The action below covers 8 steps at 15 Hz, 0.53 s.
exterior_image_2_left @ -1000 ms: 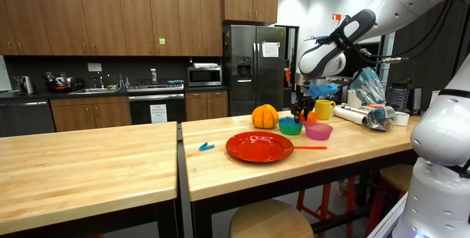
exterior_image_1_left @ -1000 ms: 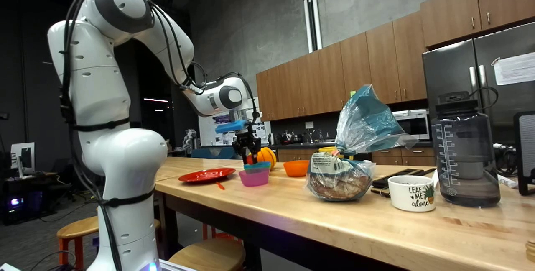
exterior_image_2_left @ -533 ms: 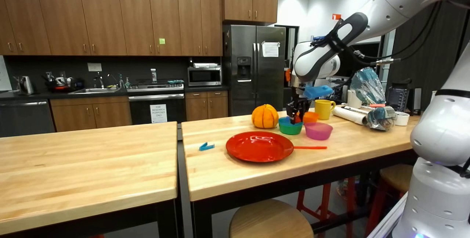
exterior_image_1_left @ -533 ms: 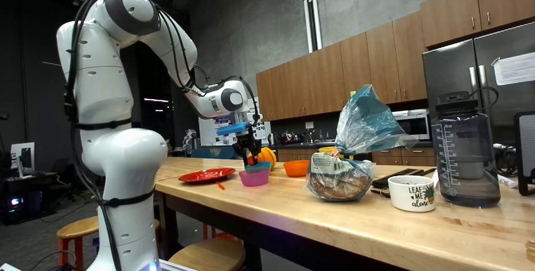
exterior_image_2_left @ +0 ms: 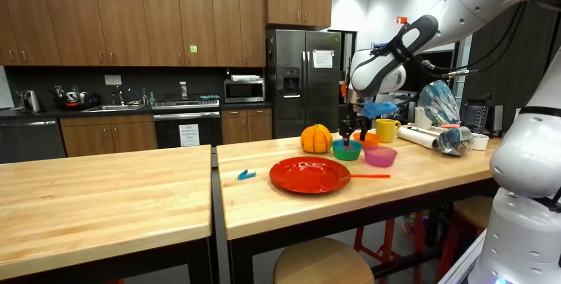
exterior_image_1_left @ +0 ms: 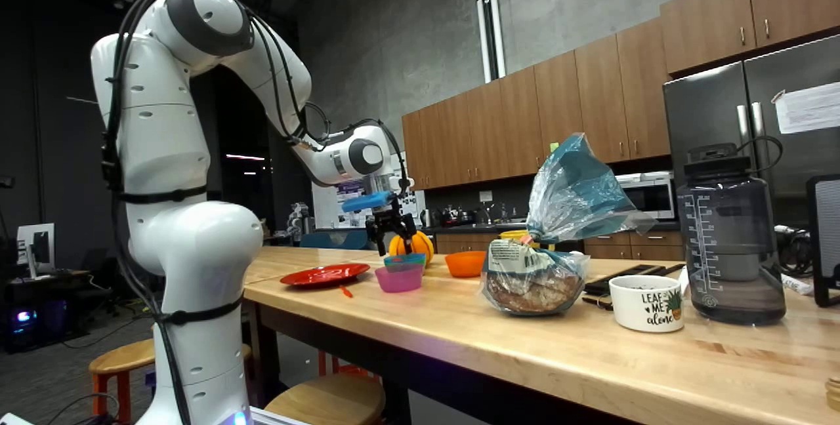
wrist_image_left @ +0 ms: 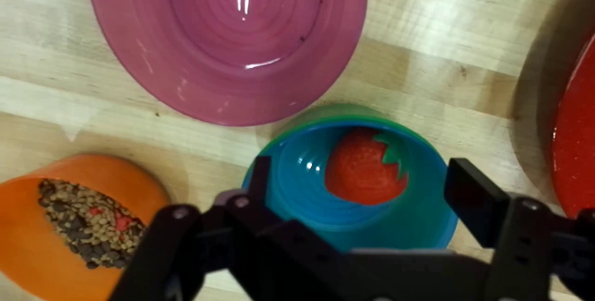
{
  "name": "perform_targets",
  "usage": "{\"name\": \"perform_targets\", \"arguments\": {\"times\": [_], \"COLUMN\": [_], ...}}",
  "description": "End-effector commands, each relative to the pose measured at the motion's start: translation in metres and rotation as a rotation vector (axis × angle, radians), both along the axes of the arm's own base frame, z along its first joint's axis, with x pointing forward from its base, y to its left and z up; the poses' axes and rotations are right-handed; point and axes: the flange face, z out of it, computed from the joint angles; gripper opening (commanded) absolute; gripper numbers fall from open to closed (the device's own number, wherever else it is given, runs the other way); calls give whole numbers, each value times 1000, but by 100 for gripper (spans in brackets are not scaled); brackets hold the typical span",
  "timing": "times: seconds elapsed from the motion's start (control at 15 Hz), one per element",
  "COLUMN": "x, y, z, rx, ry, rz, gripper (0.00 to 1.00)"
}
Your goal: Pick up the red toy and put it in the blue bowl
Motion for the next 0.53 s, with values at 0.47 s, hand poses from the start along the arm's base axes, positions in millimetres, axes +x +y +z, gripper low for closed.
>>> {"name": "perform_targets", "arguments": {"times": [0.47], "x": [-35], "y": [-31], "z": [7], "rx": [26], "ry": [37], "rz": [-61], "gripper": [100]}}
